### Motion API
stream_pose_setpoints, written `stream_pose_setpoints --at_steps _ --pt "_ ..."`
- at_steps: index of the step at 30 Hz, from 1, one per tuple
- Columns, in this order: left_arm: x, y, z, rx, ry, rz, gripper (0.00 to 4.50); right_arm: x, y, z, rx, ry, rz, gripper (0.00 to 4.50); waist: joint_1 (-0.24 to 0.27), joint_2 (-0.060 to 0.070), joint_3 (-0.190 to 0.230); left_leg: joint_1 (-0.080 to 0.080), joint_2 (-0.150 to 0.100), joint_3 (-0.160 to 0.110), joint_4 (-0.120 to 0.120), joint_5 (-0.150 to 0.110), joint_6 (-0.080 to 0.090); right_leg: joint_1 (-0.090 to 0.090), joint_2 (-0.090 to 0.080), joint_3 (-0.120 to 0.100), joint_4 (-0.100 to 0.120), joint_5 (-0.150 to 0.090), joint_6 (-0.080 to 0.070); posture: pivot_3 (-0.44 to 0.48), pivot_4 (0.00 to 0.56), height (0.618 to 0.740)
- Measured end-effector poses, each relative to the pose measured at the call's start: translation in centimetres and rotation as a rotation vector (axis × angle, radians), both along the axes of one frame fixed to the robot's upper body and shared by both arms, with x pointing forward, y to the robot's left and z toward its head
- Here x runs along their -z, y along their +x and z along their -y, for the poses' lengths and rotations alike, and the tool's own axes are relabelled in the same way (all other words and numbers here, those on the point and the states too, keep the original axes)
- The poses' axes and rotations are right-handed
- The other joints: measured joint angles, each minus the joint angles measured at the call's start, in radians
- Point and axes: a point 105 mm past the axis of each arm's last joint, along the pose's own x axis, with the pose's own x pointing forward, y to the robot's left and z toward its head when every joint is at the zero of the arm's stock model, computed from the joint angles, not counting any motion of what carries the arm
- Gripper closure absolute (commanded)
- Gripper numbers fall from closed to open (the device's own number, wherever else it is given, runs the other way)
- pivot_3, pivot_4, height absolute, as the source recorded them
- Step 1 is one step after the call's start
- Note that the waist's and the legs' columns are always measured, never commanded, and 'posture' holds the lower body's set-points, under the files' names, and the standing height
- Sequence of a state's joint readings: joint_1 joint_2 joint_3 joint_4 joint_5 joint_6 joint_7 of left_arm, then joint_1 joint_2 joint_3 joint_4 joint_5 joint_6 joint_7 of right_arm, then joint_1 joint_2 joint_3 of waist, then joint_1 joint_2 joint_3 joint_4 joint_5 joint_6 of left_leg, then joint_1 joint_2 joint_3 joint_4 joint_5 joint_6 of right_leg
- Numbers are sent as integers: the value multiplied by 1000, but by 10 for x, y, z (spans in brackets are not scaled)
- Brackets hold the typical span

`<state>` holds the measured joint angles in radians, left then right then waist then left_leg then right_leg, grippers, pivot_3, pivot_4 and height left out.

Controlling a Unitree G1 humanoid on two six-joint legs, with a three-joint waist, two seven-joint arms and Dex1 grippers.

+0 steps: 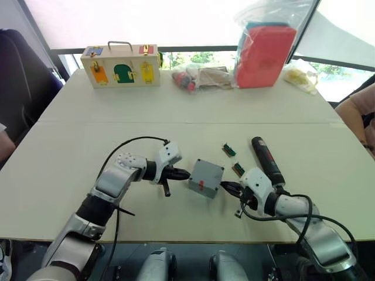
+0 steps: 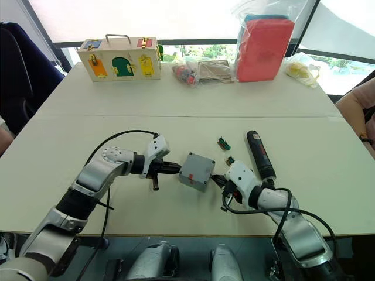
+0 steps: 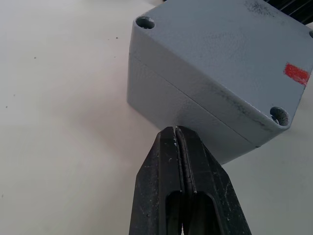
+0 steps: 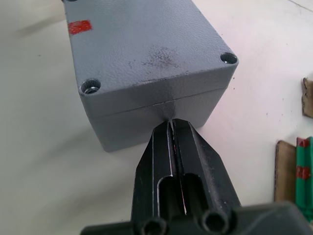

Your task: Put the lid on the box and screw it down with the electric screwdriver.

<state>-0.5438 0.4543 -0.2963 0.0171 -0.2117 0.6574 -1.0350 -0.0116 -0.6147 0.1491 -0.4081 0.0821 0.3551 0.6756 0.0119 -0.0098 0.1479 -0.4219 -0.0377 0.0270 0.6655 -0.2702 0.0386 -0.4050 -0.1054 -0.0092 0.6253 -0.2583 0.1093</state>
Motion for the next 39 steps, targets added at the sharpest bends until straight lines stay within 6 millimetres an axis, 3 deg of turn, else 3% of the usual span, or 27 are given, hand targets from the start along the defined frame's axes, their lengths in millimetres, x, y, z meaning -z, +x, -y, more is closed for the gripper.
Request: stream_pose_setpoints --at_steps 7,23,28,31,35,36,37,39 --pt "-6 -1 -5 -51 -19 9 4500 -2 18 -1 0 6 29 4483 1 0 0 0 0 0 0 0 -1 -1 0 0 2 0 0 0 150 740" --pt "-8 6 -5 -92 -29 27 4500 -5 26 0 25 22 52 4483 2 0 0 0 0 0 0 1 -1 -1 1 0 3 1 1 0 150 740" --pt "-33 42 -20 -223 -52 153 4500 -21 15 24 103 40 91 4483 3 0 0 0 0 0 0 1 -2 -1 1 0 3 2 3 0 150 740" --pt "-61 72 -41 -368 -81 223 4500 -49 16 40 182 125 145 4483 1 0 0 0 0 0 0 1 -2 -2 2 0 4 2 3 0 150 740" --pt "-88 65 -44 -275 -97 242 4500 -62 15 56 281 201 126 4483 -1 0 0 0 0 0 -1 1 -2 -2 2 0 3 2 3 0 150 740" --pt "-89 59 -42 -225 -89 234 4500 -58 14 58 297 207 100 3997 -1 1 0 0 0 0 -1 1 -2 -2 2 0 3 2 3 0 150 740" --pt "-88 50 -40 -164 -71 225 4500 -53 12 59 309 211 72 3885 -1 1 0 0 0 0 -1 1 -2 -2 2 0 4 2 3 0 150 740" --pt "-87 34 -36 -58 -48 200 4500 -43 8 62 330 216 16 3141 -1 1 1 0 0 0 -1 1 -2 -2 1 0 4 1 3 0 150 740"
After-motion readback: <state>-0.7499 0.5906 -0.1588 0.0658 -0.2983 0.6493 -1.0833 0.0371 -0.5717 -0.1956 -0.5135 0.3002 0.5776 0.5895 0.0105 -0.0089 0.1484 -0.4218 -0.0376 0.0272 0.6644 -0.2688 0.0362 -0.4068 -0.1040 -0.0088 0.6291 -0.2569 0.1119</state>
